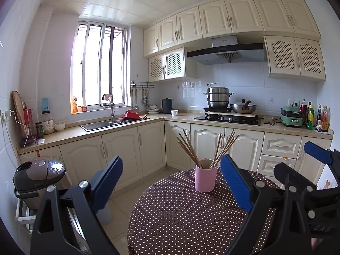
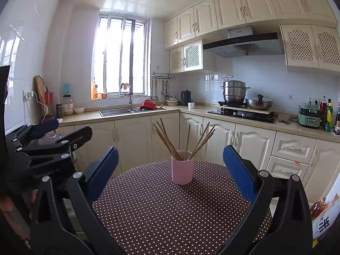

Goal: Organize utensils

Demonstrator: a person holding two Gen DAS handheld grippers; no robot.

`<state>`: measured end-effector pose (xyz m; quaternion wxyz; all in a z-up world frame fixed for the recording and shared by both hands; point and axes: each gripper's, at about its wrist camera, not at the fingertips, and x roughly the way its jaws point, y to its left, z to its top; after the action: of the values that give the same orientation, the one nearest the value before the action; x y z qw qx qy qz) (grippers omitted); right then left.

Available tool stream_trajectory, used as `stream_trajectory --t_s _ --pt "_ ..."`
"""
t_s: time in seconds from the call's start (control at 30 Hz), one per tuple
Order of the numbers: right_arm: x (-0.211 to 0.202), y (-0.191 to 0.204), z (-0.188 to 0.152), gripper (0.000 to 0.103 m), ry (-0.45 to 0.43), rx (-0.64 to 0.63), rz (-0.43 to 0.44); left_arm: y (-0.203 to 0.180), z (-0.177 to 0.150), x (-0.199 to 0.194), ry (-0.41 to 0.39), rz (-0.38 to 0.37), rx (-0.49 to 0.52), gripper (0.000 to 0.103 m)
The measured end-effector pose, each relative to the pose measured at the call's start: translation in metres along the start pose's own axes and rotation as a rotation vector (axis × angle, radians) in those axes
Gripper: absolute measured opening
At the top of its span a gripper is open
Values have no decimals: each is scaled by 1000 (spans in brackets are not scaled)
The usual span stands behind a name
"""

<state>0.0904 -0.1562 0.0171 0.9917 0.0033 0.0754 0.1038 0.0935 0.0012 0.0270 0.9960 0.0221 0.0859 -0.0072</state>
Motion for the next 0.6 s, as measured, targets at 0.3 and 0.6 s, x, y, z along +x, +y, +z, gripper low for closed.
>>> stream_trajectory --t_s 0.3,0.6 --pt "0 0 -2 97 2 1 0 1 1 -1 2 4 -1 92" --pt "-1 0 -2 97 5 2 -2 1 1 -1 3 5 1 92"
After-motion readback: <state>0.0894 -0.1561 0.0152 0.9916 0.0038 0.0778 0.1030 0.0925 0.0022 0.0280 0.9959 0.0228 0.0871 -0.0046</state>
